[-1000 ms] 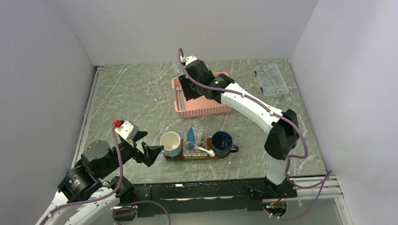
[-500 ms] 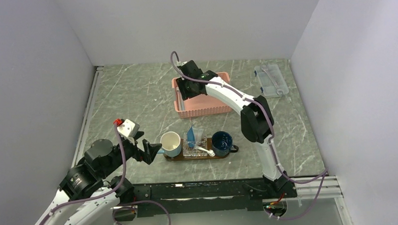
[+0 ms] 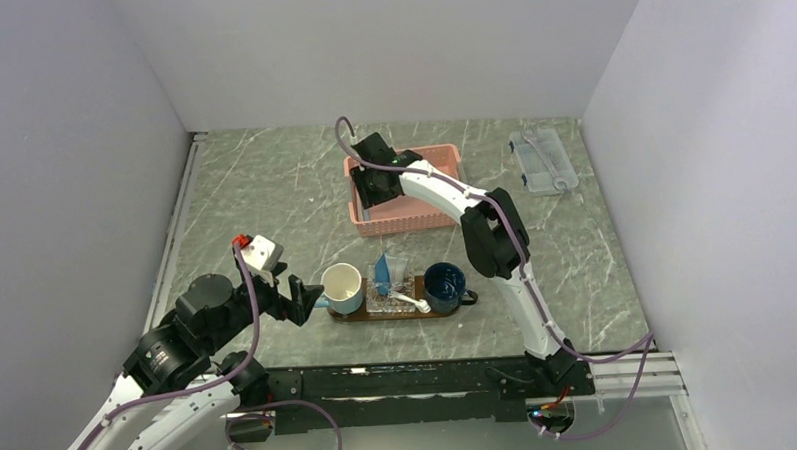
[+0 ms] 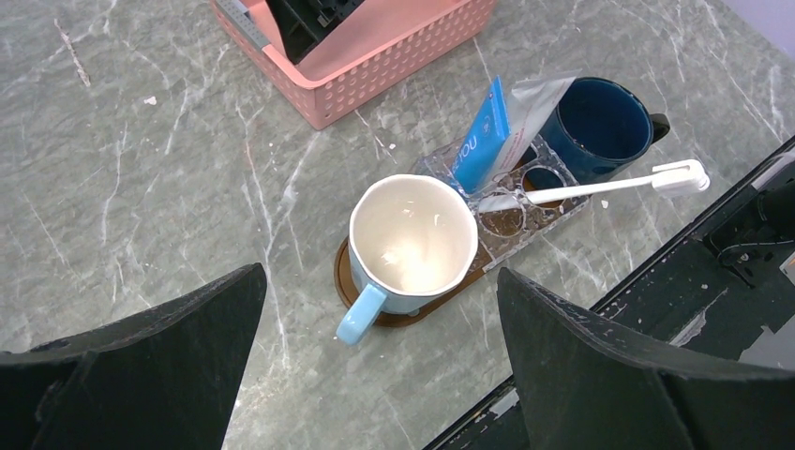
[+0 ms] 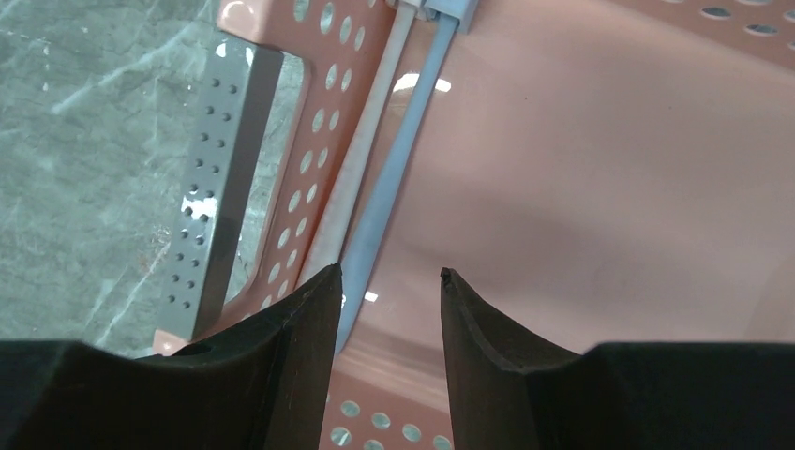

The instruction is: Prepare toiletry sets of a toothbrush and toothpaste on the tray

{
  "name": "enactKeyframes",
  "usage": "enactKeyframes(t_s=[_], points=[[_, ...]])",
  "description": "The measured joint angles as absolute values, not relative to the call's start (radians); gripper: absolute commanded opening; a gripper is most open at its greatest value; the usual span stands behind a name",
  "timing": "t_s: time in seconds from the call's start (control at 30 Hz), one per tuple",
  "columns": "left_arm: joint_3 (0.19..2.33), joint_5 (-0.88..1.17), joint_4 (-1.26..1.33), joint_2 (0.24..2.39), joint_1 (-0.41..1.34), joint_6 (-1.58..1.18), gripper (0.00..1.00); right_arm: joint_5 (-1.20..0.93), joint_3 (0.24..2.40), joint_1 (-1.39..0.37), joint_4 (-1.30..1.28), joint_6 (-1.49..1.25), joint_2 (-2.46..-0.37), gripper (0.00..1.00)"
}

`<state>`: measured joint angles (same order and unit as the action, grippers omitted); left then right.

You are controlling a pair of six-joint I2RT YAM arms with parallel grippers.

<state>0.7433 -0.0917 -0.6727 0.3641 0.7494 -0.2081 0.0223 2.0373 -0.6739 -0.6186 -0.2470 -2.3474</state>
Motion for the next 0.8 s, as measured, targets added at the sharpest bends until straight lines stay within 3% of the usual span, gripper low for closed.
enactKeyframes(t_s=[0.8], points=[[0.743,-0.094,-0.674,0.364,0.743,-0.208,0.99,0.157,2.111,-0.712,-0.597,-0.246,-2.446,0.4]])
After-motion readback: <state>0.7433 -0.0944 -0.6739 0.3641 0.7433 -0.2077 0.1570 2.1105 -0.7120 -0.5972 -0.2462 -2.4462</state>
